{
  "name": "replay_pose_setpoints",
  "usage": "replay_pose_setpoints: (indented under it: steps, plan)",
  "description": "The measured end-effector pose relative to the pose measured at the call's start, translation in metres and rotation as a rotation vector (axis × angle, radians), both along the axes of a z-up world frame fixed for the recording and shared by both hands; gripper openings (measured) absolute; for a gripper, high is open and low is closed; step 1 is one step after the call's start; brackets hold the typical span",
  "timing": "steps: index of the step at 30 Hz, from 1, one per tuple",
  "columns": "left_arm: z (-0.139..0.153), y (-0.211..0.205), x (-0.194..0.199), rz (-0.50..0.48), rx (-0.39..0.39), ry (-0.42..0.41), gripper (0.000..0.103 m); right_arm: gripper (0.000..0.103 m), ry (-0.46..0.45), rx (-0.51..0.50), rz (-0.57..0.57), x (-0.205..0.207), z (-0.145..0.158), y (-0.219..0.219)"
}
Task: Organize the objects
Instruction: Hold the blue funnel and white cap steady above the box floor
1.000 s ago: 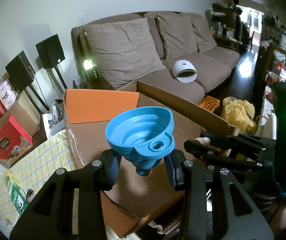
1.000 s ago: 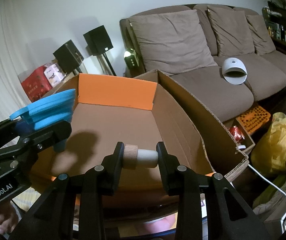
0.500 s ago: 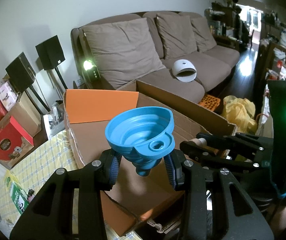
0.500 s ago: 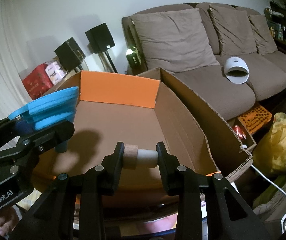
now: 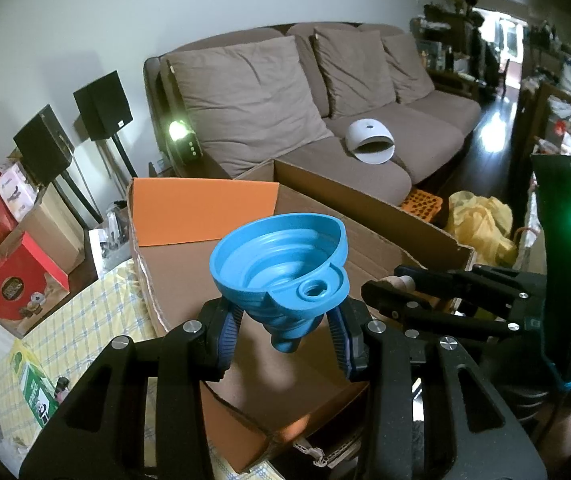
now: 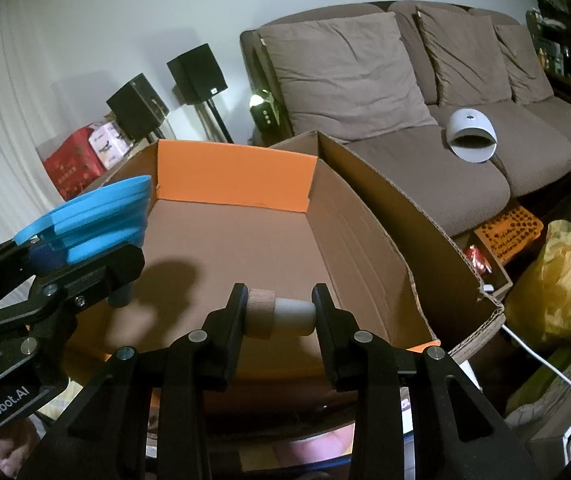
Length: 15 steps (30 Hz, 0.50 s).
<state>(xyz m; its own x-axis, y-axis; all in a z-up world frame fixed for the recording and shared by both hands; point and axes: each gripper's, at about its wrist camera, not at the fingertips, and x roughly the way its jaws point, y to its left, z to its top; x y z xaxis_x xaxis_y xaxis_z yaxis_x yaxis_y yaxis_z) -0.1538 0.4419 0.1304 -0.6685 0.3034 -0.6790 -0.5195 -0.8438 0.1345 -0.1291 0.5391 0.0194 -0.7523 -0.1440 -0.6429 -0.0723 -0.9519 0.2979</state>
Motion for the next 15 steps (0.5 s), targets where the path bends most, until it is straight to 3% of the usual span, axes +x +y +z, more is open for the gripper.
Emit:
replay_pose_setpoints:
  steps: [15]
  plan:
    - [0.0021,-0.0024,-0.0011,0.008,0.000,0.003,0.037,0.033,-0.004,-0.010,0.006,0.0006,0.0000,0.0019]
